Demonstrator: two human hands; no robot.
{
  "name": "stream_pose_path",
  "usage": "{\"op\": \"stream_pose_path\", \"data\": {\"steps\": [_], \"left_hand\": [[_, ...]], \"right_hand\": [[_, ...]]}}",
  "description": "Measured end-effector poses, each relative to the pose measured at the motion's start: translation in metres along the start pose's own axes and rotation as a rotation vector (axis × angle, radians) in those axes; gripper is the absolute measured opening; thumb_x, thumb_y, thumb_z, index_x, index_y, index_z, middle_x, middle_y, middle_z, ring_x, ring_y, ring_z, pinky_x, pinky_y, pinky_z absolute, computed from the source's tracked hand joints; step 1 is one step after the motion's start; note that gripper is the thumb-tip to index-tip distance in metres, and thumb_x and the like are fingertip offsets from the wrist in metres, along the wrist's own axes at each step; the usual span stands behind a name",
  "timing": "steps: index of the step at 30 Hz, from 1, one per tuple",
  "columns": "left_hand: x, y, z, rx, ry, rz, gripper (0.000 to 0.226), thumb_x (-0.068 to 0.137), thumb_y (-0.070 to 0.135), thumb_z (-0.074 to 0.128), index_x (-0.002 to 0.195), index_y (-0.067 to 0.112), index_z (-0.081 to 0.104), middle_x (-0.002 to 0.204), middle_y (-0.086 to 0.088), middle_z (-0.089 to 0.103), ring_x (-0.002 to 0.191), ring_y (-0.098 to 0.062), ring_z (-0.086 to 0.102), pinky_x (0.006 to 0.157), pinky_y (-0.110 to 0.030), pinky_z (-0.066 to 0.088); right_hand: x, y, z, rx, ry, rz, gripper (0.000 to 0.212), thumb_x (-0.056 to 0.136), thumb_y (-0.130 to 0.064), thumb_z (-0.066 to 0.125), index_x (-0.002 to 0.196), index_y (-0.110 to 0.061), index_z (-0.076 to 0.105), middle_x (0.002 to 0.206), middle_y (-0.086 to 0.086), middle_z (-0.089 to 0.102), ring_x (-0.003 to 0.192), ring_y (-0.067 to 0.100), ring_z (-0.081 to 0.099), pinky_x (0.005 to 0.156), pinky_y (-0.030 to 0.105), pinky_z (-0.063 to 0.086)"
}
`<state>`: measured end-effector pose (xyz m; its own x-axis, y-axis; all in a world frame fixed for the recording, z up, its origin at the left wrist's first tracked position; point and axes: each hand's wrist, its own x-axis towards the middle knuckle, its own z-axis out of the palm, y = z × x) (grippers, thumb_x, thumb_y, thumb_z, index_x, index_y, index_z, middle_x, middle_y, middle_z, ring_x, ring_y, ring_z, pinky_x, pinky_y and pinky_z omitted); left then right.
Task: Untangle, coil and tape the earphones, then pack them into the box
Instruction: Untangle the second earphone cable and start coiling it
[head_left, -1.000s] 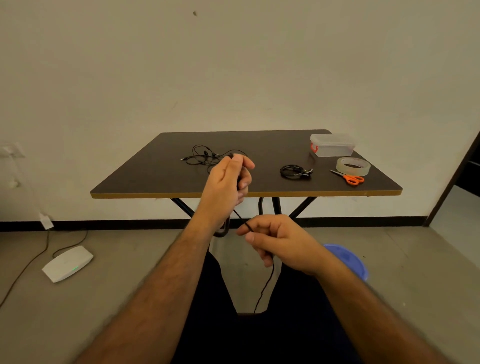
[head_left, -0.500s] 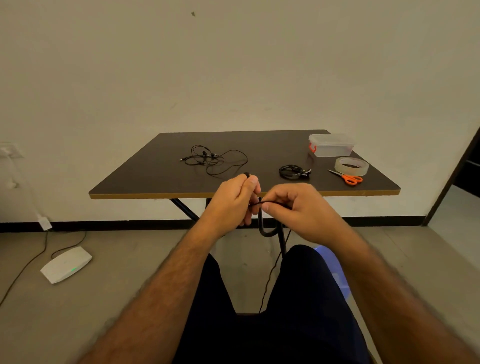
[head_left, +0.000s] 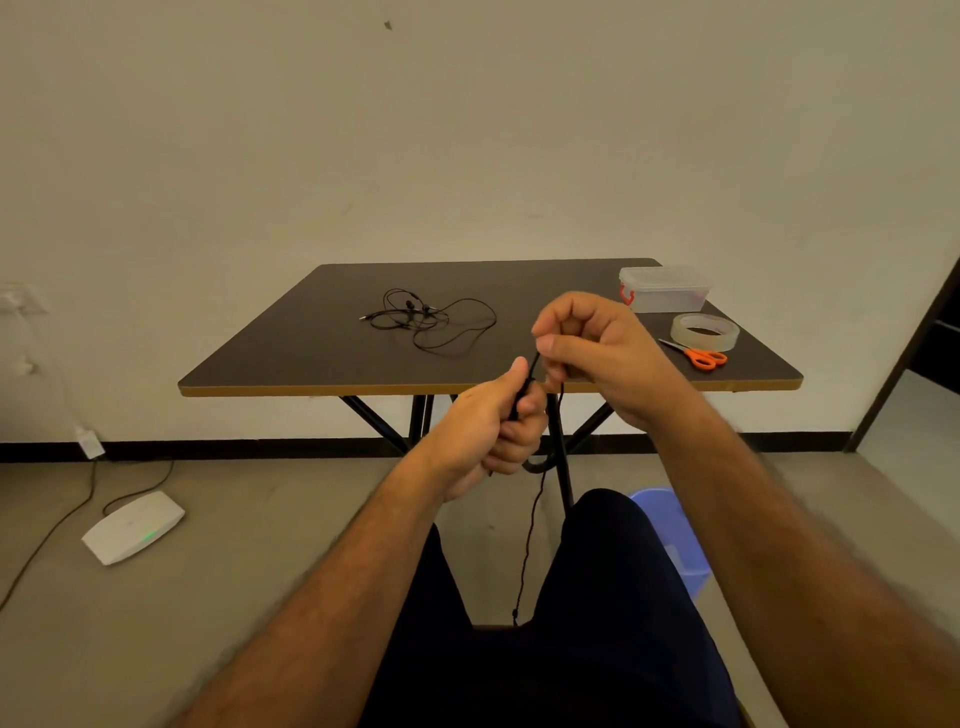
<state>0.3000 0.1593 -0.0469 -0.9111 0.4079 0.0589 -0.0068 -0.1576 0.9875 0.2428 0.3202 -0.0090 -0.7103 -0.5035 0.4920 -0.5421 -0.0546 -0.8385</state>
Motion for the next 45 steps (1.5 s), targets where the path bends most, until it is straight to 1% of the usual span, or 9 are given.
{"op": "stream_pose_path", "data": {"steps": [4,8,12,15,24,30,34,40,45], "left_hand": [[0.001,0.003,0.0,-0.212,-0.064,0.033,0.039,0.097,0.044,0.033,0.065,0.023,0.042,0.052,0.009,0.028,0.042,-0.003,0.019,0.038,-0.017,0.014],[0.001,0.006,-0.005,-0.439,-0.131,0.088,0.034,0.095,0.032,0.034,0.065,0.023,0.047,0.051,0.009,0.035,0.038,-0.003,0.028,0.034,-0.015,0.023],[0.0,0.011,-0.008,-0.514,-0.039,0.171,0.037,0.098,0.025,0.03,0.067,0.019,0.05,0.05,0.007,0.036,0.037,-0.005,0.029,0.034,-0.017,0.024],[-0.002,0.019,-0.01,-0.42,0.089,0.258,0.034,0.104,0.025,0.029,0.078,0.016,0.049,0.054,0.006,0.035,0.039,-0.005,0.03,0.036,-0.018,0.027],[0.005,0.037,-0.014,0.076,0.441,0.525,0.029,0.109,0.023,0.028,0.095,0.015,0.053,0.061,0.008,0.05,0.049,-0.01,0.045,0.048,-0.024,0.042],[0.004,0.036,-0.018,0.295,0.506,0.551,0.03,0.109,0.021,0.028,0.093,0.016,0.053,0.062,0.006,0.05,0.048,-0.01,0.044,0.043,-0.022,0.037],[0.004,0.03,-0.022,0.484,0.485,0.526,0.029,0.108,0.019,0.03,0.094,0.014,0.055,0.065,0.001,0.054,0.052,-0.013,0.051,0.049,-0.024,0.044],[0.007,0.019,-0.021,0.736,0.461,0.403,0.034,0.107,0.024,0.034,0.084,0.015,0.057,0.062,0.002,0.054,0.052,-0.008,0.05,0.047,-0.024,0.042],[0.007,0.018,-0.023,0.557,0.328,0.203,0.039,0.107,0.031,0.033,0.078,0.013,0.051,0.052,0.009,0.044,0.044,-0.007,0.034,0.044,-0.02,0.028]], "right_hand": [[-0.002,0.018,0.011,0.086,0.087,0.037,0.013,0.094,0.0,0.058,0.092,-0.01,0.066,0.07,0.006,0.061,0.061,0.015,0.057,0.06,0.027,0.054],[-0.013,0.036,0.03,0.113,0.094,0.112,0.014,0.098,-0.008,0.055,0.097,-0.001,0.067,0.085,0.03,0.063,0.076,0.033,0.057,0.065,0.037,0.053],[-0.024,0.046,0.047,0.098,0.002,0.203,0.027,0.103,-0.014,0.047,0.105,0.009,0.061,0.083,0.035,0.06,0.068,0.033,0.057,0.063,0.044,0.051],[-0.029,0.045,0.054,0.071,-0.087,0.267,0.027,0.104,-0.016,0.046,0.099,0.006,0.061,0.074,0.012,0.063,0.063,0.022,0.059,0.061,0.028,0.051],[-0.033,0.015,0.062,-0.276,-0.409,0.287,0.028,0.103,-0.016,0.045,0.126,-0.02,0.06,0.076,0.002,0.064,0.066,0.011,0.062,0.068,0.034,0.055],[-0.029,-0.002,0.055,-0.421,-0.249,0.169,0.02,0.098,-0.021,0.056,0.113,-0.017,0.068,0.064,-0.011,0.059,0.057,0.0,0.055,0.057,0.013,0.044],[-0.025,-0.008,0.044,-0.554,-0.199,0.103,0.016,0.096,-0.026,0.059,0.102,-0.018,0.072,0.074,-0.005,0.066,0.067,0.011,0.06,0.066,0.028,0.052],[-0.016,-0.013,0.03,-0.617,-0.068,-0.023,0.015,0.09,-0.01,0.062,0.095,-0.02,0.072,0.075,-0.013,0.065,0.069,0.006,0.061,0.067,0.017,0.051],[-0.003,-0.011,0.018,-0.474,-0.003,-0.051,0.018,0.089,-0.003,0.059,0.098,-0.018,0.064,0.084,0.006,0.07,0.076,0.028,0.067,0.074,0.043,0.057]]}}
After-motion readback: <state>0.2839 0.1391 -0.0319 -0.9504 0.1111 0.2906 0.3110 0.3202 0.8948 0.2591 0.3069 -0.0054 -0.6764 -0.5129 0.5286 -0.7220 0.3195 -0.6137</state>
